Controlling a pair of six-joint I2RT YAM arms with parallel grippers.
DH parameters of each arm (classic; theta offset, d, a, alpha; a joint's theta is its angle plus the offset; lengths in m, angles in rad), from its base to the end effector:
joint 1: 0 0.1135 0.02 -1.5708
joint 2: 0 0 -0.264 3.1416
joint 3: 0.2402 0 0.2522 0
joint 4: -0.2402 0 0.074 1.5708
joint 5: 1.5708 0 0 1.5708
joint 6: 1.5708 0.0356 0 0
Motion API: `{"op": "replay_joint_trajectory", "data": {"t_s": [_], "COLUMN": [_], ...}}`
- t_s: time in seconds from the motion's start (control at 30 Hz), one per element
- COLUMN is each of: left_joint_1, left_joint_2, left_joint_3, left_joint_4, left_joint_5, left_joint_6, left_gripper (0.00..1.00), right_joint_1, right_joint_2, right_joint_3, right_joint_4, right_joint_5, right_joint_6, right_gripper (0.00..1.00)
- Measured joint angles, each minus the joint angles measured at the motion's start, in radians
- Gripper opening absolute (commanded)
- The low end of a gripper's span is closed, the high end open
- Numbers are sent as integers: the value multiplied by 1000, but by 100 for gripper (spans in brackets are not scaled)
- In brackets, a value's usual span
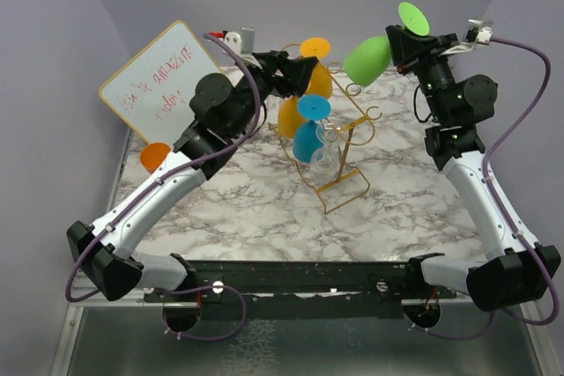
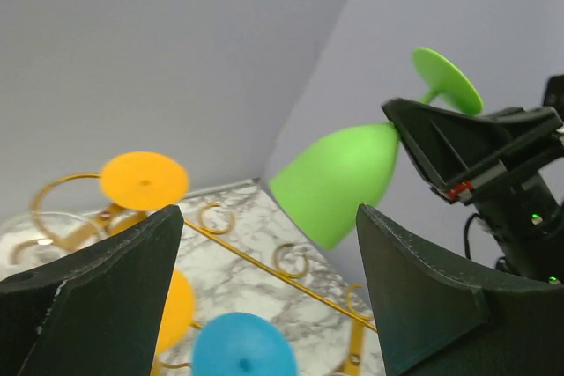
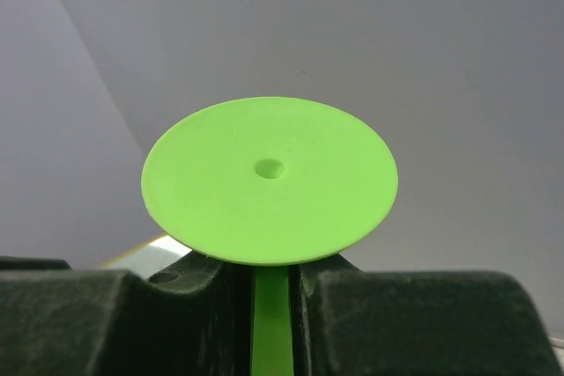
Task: Place the wine glass upside down on the wine glass rack
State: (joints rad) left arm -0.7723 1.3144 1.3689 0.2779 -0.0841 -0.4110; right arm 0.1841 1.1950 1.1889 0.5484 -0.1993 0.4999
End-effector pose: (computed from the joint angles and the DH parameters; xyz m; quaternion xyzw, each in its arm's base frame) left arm 0.2154 -0.2057 0.4778 0.0705 0.5766 -0.4335 0.6889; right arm 0.2560 0.0548 0.4738 -0.0086 0.4970 0.3366 0.7998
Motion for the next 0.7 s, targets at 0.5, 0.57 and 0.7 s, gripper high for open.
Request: {"op": "replay_joint_trajectory", "data": {"t_s": [0.5, 0.57, 0.7], "left_joint_1": [222, 230, 230], "left_joint_2": [-79, -102, -150], "left_joint_3": [51, 45, 16], "left_joint_4": [-427, -455, -490], "left_joint_5": [83, 83, 79], "left_joint_6": [15, 19, 26], "left_gripper": [99, 99, 99], "right_joint_1": [-37, -45, -61], "right_joint_2": [183, 186, 190], "right_joint_3": [176, 185, 200], "right_joint_4": [-159, -164, -168], "right_joint_5": [-231, -261, -320], "right_joint_6": [-469, -504, -539], "right_gripper": [1, 1, 1]}}
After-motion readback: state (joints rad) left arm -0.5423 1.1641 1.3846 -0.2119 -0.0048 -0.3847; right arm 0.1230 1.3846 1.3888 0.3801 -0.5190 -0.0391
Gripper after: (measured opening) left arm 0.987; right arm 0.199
